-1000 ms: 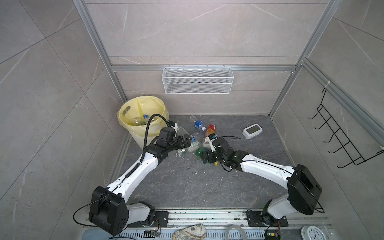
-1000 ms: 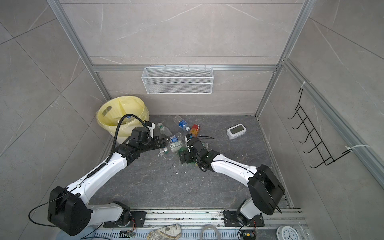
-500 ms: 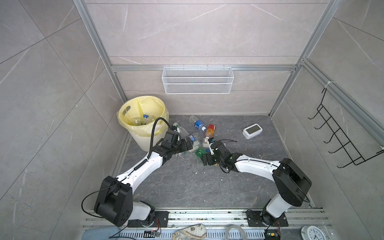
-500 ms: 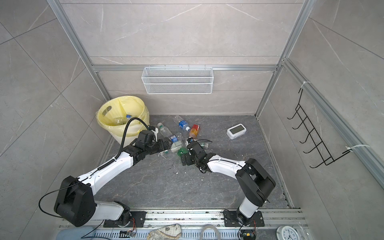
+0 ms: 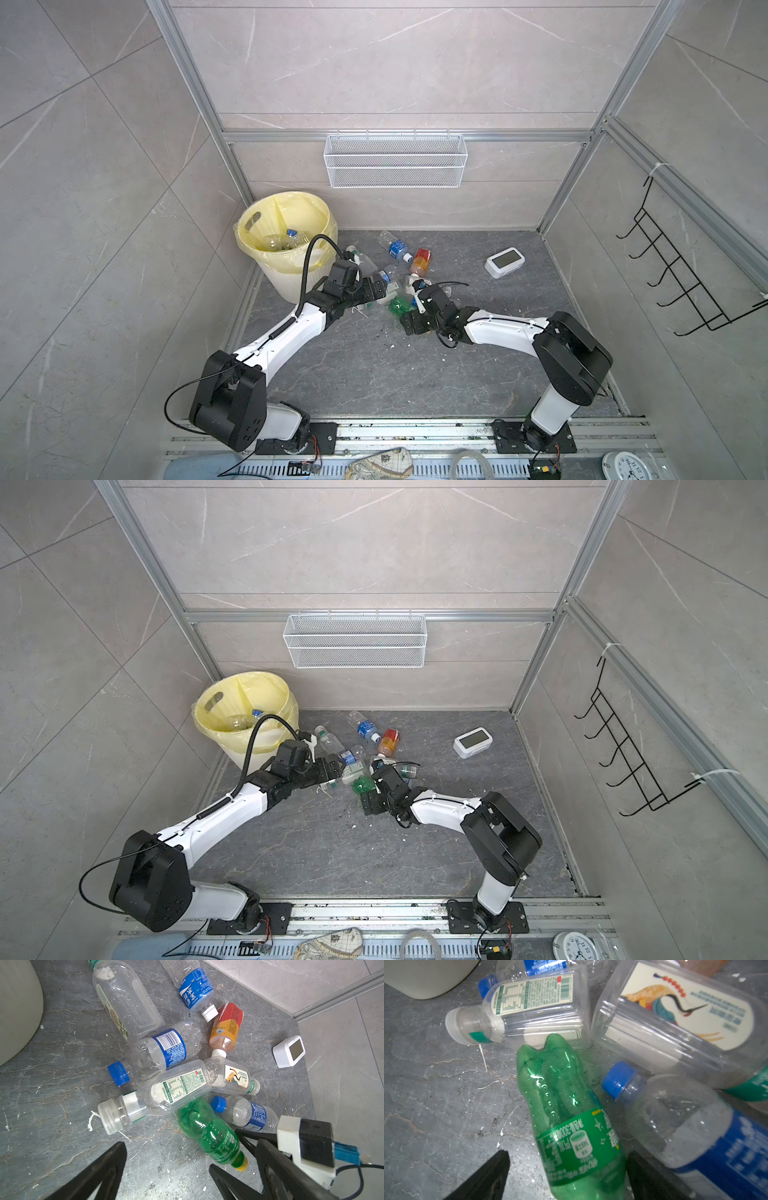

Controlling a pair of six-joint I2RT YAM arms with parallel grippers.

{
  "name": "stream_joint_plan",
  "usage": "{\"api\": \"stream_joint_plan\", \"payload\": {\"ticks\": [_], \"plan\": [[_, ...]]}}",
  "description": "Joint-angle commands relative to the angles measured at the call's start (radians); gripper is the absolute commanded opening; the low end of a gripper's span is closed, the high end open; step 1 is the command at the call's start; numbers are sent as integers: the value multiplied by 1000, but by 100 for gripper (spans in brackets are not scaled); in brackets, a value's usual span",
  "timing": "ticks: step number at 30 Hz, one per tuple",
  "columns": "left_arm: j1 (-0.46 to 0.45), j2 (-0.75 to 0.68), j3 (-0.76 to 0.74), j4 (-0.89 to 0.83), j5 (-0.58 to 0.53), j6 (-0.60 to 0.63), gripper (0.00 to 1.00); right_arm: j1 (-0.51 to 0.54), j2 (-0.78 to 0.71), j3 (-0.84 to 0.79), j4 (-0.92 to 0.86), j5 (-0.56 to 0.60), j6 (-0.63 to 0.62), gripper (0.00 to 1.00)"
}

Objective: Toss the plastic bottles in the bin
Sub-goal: 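Lower the right gripper onto the green bottle and close on it, then lift the green bottle with the right gripper toward the left gripper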

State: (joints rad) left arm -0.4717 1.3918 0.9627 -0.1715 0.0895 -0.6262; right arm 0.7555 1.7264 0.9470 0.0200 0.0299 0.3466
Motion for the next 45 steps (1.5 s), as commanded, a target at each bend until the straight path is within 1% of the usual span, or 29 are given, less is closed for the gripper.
{"api": "stream_joint_plan", "payload": {"ticks": [1, 12, 18, 24, 33, 38, 45], "plan": [[-4, -20, 24, 35, 14, -17, 100, 24, 23, 16, 18, -27, -17, 89], [-4, -20, 30, 32, 10, -13, 100, 69, 78, 63, -16, -21, -29, 86], [-4, -27, 29, 31, 5, -14, 100, 81, 102, 82, -21, -30, -26, 81], [-4, -57, 16, 31, -27, -20, 99, 85, 122, 92, -25, -34, -24, 77], [-1, -55, 0, 28, -40, -63, 99, 86, 127, 93, -20, -60, -14, 70], [8, -60, -4, 26, -51, -70, 99, 85, 130, 95, -15, -64, -14, 63], [30, -40, -7, 27, -24, -109, 100, 85, 145, 106, -25, -68, -11, 61]]}}
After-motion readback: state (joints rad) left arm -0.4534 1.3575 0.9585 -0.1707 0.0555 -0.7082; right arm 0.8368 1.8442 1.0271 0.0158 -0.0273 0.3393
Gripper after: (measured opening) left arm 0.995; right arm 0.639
